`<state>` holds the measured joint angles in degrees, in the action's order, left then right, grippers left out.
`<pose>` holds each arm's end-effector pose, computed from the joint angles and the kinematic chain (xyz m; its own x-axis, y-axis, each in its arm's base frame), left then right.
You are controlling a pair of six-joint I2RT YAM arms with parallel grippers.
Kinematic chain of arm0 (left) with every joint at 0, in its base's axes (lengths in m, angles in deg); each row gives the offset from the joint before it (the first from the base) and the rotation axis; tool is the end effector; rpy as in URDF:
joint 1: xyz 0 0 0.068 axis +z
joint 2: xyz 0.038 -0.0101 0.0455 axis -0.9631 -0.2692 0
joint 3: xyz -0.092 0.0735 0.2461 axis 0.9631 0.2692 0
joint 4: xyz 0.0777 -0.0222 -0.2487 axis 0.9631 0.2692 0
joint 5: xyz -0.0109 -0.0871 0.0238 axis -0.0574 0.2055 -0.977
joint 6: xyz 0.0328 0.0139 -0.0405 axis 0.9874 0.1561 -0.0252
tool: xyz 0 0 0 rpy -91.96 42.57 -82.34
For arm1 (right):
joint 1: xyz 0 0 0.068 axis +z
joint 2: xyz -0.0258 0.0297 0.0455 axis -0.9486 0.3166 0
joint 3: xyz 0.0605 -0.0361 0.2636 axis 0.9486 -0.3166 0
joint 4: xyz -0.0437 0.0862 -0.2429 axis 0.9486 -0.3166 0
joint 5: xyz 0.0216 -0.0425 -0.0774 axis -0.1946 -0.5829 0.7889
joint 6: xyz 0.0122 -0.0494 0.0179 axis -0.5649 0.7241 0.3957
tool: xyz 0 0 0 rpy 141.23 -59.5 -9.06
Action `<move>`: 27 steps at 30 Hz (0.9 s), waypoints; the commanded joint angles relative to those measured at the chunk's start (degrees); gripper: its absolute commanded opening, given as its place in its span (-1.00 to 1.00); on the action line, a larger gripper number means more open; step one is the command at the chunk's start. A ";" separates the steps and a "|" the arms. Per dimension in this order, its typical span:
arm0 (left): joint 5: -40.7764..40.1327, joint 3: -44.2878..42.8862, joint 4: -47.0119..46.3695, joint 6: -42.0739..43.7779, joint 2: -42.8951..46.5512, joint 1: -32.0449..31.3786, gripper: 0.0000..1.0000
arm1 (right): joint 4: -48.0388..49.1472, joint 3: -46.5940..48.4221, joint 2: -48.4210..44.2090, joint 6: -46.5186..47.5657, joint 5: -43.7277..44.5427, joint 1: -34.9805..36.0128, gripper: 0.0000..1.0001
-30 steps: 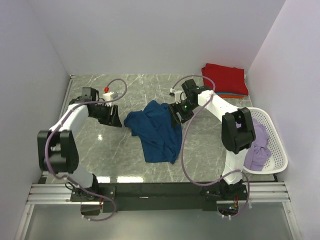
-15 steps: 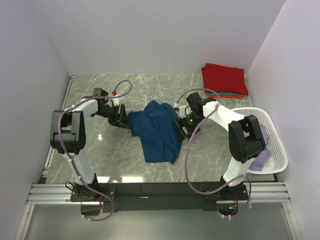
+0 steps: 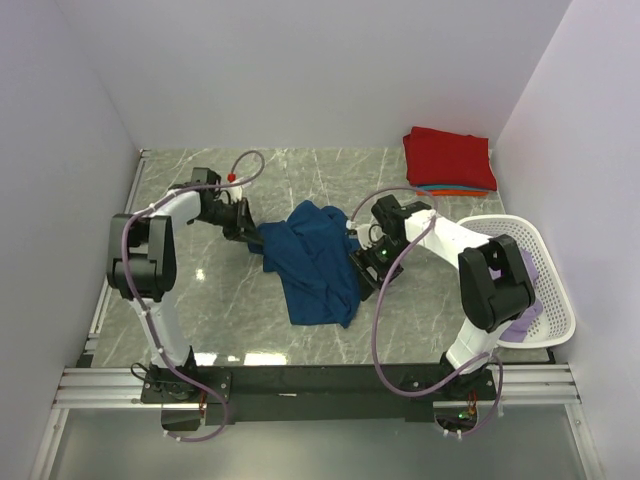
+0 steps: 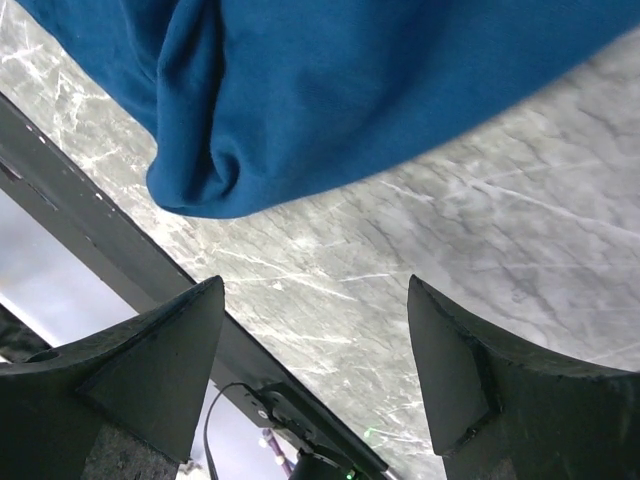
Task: Fold and stack the t-shirts
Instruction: Flatten the tshirt out
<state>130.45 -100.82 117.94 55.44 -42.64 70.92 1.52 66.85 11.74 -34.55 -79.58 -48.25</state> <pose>0.3779 -0.0491 0.1707 -0.9667 0.0086 -0.2556 0.1961 0.6665 -0.7192 0.2734 0.1368 0.1869 -0.7702 -0.6000 -0.2161 -0.6239 0.6385 0.4507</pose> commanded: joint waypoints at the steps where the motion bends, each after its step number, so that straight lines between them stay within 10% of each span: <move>1: 3.29 -2.63 -1.79 -2.73 7.96 0.47 -0.99 | 1.26 -0.04 -3.18 0.21 1.54 2.02 0.60; 27: -5.67 -3.60 -21.22 -26.20 13.25 21.04 -0.99 | 16.21 4.18 -1.09 -10.32 6.30 17.22 0.50</move>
<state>126.26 -105.63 101.16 32.86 -28.67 91.59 15.62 68.62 8.99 -42.04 -73.35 -33.41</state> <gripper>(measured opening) 0.014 0.764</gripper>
